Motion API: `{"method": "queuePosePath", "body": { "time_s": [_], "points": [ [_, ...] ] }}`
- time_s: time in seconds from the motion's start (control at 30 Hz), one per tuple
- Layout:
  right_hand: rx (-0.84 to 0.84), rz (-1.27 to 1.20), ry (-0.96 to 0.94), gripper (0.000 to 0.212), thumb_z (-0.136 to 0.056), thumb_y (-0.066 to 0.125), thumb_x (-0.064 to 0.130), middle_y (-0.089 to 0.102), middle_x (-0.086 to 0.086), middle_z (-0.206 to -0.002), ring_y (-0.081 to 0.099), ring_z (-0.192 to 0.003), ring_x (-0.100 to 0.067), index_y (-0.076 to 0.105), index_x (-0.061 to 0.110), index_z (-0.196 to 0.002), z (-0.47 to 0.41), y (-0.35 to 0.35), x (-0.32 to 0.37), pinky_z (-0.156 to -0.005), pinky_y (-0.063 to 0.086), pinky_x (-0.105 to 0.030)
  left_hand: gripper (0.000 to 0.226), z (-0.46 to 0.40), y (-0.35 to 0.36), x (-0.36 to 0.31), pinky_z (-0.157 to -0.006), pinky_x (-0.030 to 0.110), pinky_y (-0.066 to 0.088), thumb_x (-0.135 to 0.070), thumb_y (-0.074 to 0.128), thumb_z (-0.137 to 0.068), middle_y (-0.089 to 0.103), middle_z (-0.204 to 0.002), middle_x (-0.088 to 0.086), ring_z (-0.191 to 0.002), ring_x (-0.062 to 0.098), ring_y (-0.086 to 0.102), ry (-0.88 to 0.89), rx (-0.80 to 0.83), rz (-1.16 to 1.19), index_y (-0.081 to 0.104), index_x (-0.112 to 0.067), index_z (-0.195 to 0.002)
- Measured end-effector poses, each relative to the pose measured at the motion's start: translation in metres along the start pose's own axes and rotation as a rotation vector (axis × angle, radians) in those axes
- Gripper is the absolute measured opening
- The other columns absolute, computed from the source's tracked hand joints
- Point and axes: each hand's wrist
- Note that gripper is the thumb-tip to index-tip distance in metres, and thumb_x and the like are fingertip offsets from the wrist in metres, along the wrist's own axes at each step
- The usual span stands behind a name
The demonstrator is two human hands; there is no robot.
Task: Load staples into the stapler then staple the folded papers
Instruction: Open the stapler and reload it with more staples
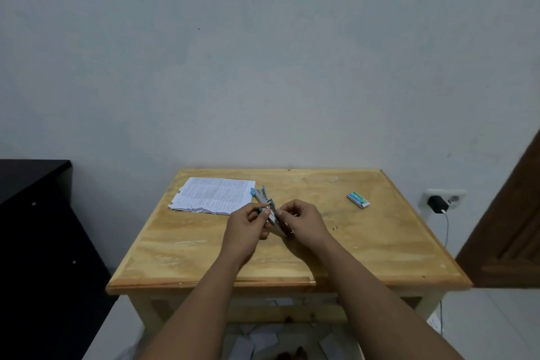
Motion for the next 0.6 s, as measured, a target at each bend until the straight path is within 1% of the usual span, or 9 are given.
{"method": "queuePosePath", "body": {
  "time_s": [0.07, 0.17, 0.23, 0.27, 0.33, 0.37, 0.47, 0.53, 0.6],
  "points": [
    [0.001, -0.02, 0.022, 0.012, -0.103, 0.059, 0.005, 0.068, -0.008, -0.085, 0.064, -0.07, -0.012, 0.069, 0.0, -0.107, -0.003, -0.0032, -0.0016, -0.053, 0.05, -0.015, 0.016, 0.0008, 0.0011, 0.0016, -0.069, 0.031, 0.064, -0.018, 0.067, -0.103, 0.081, -0.098, 0.002, -0.085, 0.016, 0.079, 0.008, -0.018, -0.011, 0.074, -0.017, -0.118],
    [0.059, -0.073, 0.047, 0.02, -0.102, 0.065, 0.015, 0.074, -0.008, -0.097, 0.071, -0.076, -0.009, 0.068, 0.008, -0.12, -0.0036, -0.0021, 0.0011, -0.059, 0.053, -0.015, 0.016, 0.0024, 0.0026, 0.0005, -0.069, 0.029, 0.063, -0.02, 0.066, -0.104, 0.08, -0.105, 0.001, -0.087, 0.014, 0.079, 0.026, -0.009, -0.028, 0.07, -0.022, -0.12],
    [0.112, -0.083, 0.02, 0.022, -0.101, 0.067, 0.012, 0.076, -0.005, -0.099, 0.074, -0.078, -0.004, 0.072, 0.007, -0.121, -0.0034, -0.001, 0.002, -0.063, 0.054, -0.014, 0.015, 0.0026, 0.0034, 0.0007, -0.07, 0.031, 0.064, -0.02, 0.066, -0.104, 0.079, -0.108, 0.001, -0.088, 0.014, 0.079, 0.032, -0.013, -0.044, 0.062, -0.024, -0.119],
    [0.133, -0.047, 0.0, 0.022, -0.101, 0.066, 0.012, 0.078, -0.003, -0.101, 0.075, -0.081, -0.003, 0.074, 0.006, -0.121, -0.0034, -0.0008, 0.0009, -0.067, 0.054, -0.015, 0.014, 0.0029, 0.0037, 0.0013, -0.069, 0.031, 0.064, -0.02, 0.066, -0.104, 0.079, -0.108, 0.002, -0.087, 0.015, 0.08, 0.034, -0.022, -0.058, 0.059, -0.024, -0.117],
    [0.168, 0.021, -0.007, 0.024, -0.101, 0.066, 0.015, 0.079, -0.003, -0.104, 0.075, -0.089, -0.008, 0.077, 0.008, -0.121, -0.0051, -0.0014, -0.0012, -0.076, 0.055, -0.023, 0.011, 0.0018, 0.0028, 0.0037, -0.068, 0.031, 0.064, -0.019, 0.065, -0.104, 0.08, -0.107, 0.006, -0.085, 0.017, 0.08, 0.041, -0.041, -0.084, 0.058, -0.021, -0.112],
    [0.189, 0.038, 0.008, 0.024, -0.101, 0.066, 0.017, 0.08, -0.003, -0.104, 0.074, -0.09, -0.01, 0.077, 0.01, -0.121, -0.0053, -0.0024, -0.0005, -0.076, 0.055, -0.024, 0.01, 0.0015, 0.0017, 0.0052, -0.068, 0.031, 0.064, -0.019, 0.066, -0.104, 0.08, -0.106, 0.007, -0.084, 0.017, 0.08, 0.044, -0.049, -0.086, 0.058, -0.019, -0.11],
    [0.245, 0.081, 0.06, 0.023, -0.103, 0.064, 0.022, 0.077, 0.0, -0.097, 0.069, -0.078, -0.003, 0.076, 0.009, -0.119, -0.005, -0.0056, 0.0052, -0.064, 0.051, -0.013, 0.011, 0.0023, 0.0002, 0.0058, -0.071, 0.035, 0.065, -0.018, 0.069, -0.102, 0.08, -0.102, 0.01, -0.082, 0.02, 0.08, 0.051, -0.045, -0.049, 0.06, -0.014, -0.106],
    [0.268, 0.115, 0.075, 0.024, -0.104, 0.062, 0.024, 0.075, -0.001, -0.094, 0.066, -0.075, -0.004, 0.073, 0.008, -0.118, -0.0056, -0.0048, 0.0068, -0.061, 0.05, -0.014, 0.011, 0.0027, 0.0003, 0.0048, -0.073, 0.038, 0.066, -0.016, 0.069, -0.102, 0.08, -0.098, 0.01, -0.081, 0.022, 0.08, 0.054, -0.029, -0.034, 0.06, -0.011, -0.105],
    [0.243, 0.121, 0.078, 0.024, -0.105, 0.06, 0.025, 0.074, -0.003, -0.096, 0.067, -0.08, -0.01, 0.072, 0.008, -0.117, -0.0066, -0.0032, 0.0058, -0.064, 0.052, -0.017, 0.011, 0.0017, -0.0004, 0.0038, -0.074, 0.042, 0.067, -0.013, 0.069, -0.101, 0.079, -0.095, 0.014, -0.078, 0.024, 0.08, 0.052, -0.041, -0.01, 0.059, -0.009, -0.104]
  ]
}}
Point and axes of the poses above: each hand's wrist, its own z-axis away from the middle knuckle, its own y-axis out of the palm, x = y × z
